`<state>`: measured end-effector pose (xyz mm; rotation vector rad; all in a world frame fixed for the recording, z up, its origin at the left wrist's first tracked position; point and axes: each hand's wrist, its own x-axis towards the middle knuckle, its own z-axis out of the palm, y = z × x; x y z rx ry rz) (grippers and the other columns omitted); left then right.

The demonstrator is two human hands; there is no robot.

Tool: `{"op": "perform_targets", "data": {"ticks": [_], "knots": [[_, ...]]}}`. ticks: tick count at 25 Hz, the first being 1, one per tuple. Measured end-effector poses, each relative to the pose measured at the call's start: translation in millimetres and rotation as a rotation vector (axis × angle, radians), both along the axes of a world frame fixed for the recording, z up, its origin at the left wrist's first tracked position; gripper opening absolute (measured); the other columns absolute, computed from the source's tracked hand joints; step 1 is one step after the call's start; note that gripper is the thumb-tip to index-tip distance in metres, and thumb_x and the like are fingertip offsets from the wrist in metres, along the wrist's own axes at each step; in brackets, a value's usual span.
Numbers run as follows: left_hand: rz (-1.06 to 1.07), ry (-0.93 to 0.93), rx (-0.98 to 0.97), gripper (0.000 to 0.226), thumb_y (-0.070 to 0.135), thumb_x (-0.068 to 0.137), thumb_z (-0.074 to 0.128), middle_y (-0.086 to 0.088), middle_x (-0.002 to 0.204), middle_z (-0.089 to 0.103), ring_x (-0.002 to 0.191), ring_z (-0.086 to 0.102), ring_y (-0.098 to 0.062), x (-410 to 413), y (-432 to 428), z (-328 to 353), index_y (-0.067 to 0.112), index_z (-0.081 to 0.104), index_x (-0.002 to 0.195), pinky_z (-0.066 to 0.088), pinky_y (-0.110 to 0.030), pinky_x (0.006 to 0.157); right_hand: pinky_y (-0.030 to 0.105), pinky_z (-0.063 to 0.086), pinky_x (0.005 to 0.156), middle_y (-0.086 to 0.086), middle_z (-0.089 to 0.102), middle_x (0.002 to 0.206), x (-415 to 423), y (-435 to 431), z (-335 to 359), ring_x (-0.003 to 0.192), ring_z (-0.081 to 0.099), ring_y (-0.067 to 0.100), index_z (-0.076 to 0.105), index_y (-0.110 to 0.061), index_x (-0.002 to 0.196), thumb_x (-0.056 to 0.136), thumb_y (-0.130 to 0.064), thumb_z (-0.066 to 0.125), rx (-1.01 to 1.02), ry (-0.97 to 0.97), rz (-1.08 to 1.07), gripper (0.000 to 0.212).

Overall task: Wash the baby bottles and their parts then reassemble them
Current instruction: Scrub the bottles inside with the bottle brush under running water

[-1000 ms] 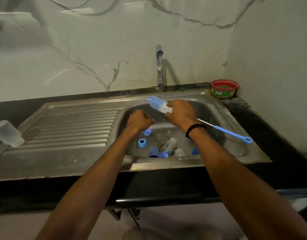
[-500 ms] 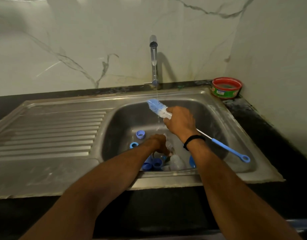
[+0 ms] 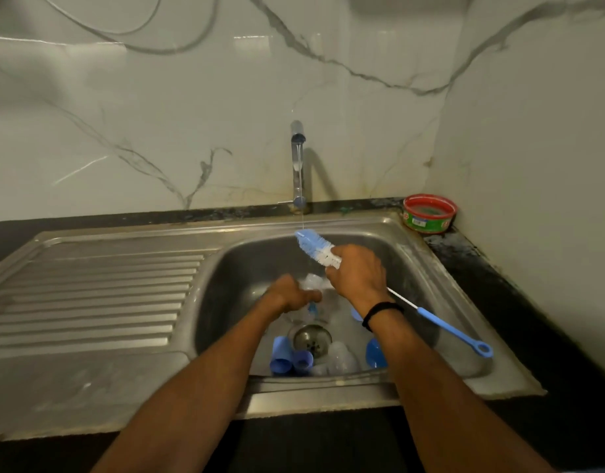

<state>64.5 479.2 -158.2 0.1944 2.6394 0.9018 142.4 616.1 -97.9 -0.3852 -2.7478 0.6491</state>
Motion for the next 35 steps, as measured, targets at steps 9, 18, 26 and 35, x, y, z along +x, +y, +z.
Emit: {"op": "perform_targets", "data": {"ticks": [9,18,26,35], "knots": [[0.373,-0.112,0.904,0.028,0.04,0.083,0.08,-0.009,0.1,0.069,0.089,0.066,-0.024,-52.3,-14.2,7.8,0.023,0.065,0.099,0.06,-0.039,0.082,0.033,0.048,0.077,0.008,0.067,0.113,-33.0,2.7,4.7,0.104,0.065,0.028,0.063,-0.015,0.11,0.089,-0.027,0.064,0.05,-0.094,-0.21,0.024],[0.408,-0.225,1.011,0.027,0.028,0.09,0.072,-0.012,0.102,0.071,0.089,0.067,-0.021,-60.8,-0.5,-2.7,0.01,0.066,0.108,0.053,-0.027,0.069,0.032,0.049,0.079,0.007,0.067,0.114,-29.1,0.4,-4.4,0.104,0.064,0.027,0.062,-0.015,0.115,0.088,-0.041,0.068,0.11,-0.07,-0.238,0.038],[0.45,-0.21,1.046,0.035,0.04,0.087,0.076,-0.01,0.101,0.073,0.094,0.071,-0.021,-58.1,-0.2,-2.2,0.013,0.065,0.106,0.059,-0.033,0.088,0.031,0.048,0.07,0.007,0.068,0.105,-23.7,13.7,-0.8,0.097,0.066,0.027,0.064,-0.017,0.108,0.083,-0.038,0.071,0.123,-0.193,-0.297,0.033],[0.446,-0.413,1.268,0.051,0.037,0.094,0.067,-0.021,0.12,0.066,0.105,0.07,-0.031,-49.8,4.3,11.9,0.005,0.055,0.131,0.063,-0.033,0.074,0.029,0.049,0.062,0.003,0.066,0.085,-26.4,28.8,10.4,0.075,0.061,0.022,0.069,-0.013,0.089,0.08,-0.049,0.072,-0.029,-0.207,-0.236,0.037]]}}
